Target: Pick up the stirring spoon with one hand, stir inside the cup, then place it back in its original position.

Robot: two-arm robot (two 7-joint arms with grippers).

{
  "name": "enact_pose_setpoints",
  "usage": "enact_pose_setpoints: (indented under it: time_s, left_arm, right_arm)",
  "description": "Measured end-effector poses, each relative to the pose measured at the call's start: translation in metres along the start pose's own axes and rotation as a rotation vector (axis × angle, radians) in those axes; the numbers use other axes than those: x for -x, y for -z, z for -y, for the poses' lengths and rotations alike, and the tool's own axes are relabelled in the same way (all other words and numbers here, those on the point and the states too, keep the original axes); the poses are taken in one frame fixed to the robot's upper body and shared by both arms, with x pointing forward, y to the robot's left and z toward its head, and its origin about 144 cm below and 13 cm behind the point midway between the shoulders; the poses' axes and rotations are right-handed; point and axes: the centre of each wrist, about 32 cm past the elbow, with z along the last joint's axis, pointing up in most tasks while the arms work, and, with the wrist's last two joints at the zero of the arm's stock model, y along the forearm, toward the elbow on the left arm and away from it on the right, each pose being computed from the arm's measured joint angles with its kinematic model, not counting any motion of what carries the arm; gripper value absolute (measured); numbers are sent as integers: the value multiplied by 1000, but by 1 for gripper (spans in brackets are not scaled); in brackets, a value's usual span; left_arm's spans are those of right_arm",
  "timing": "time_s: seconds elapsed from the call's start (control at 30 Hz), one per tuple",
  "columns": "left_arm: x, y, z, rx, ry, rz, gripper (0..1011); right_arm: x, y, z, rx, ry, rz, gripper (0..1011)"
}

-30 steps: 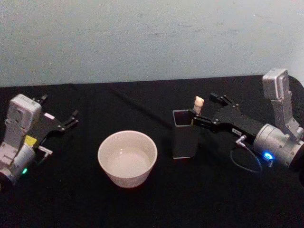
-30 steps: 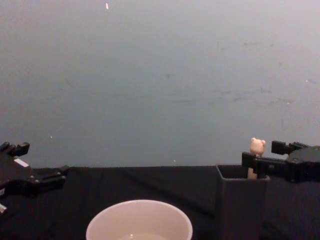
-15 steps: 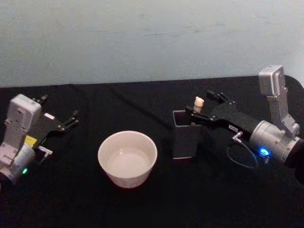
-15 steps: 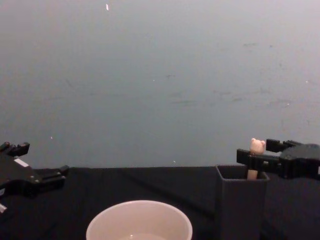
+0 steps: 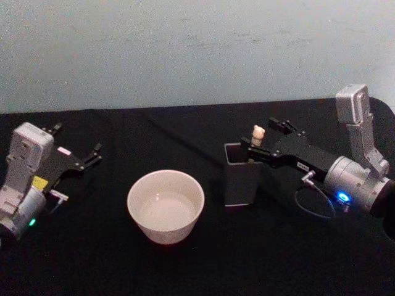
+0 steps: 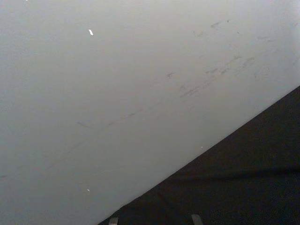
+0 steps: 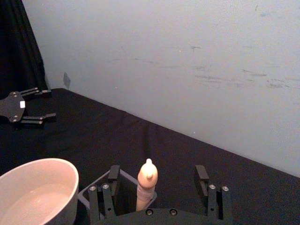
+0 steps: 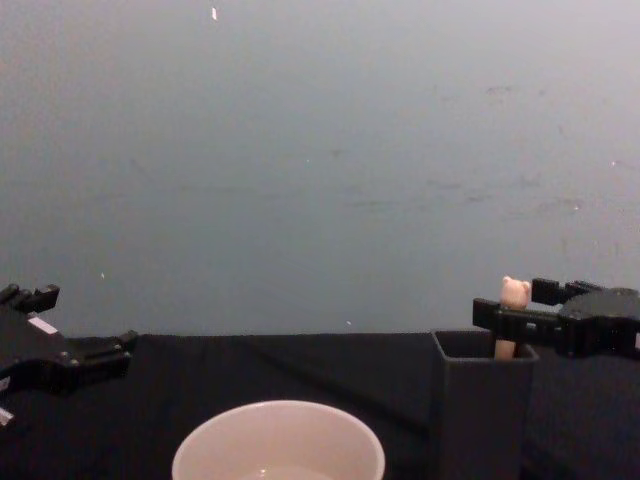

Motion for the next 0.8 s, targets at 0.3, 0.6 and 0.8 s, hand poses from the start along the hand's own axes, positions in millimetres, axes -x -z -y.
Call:
enact_pose_setpoints:
  time_s: [0.3,0.6,0.8]
  left_arm:
    - [0,0,0,0,0,0,1001]
    - [0,0,0,0,0,0,1002]
    - [0,0,0,0,0,0,1001]
  right_arm:
    - [0,0,0,0,0,1,1003]
    - [0,0,0,-1,1,1,903]
    - [0,0,0,-2,1,1,730]
